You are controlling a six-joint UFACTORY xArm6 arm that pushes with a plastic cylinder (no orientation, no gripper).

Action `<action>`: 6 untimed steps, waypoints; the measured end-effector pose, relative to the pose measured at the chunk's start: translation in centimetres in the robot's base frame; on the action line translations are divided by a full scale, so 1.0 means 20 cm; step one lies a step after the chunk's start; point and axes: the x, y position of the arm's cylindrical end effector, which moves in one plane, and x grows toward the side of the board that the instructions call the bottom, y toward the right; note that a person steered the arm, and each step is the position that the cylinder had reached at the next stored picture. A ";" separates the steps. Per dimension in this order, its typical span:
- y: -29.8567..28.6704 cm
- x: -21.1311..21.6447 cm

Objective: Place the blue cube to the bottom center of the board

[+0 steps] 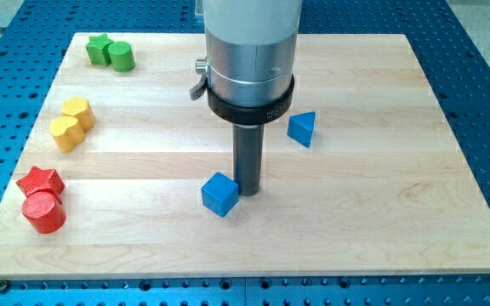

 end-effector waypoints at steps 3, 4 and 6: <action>-0.38 0.03; -0.09 0.09; 0.61 -0.15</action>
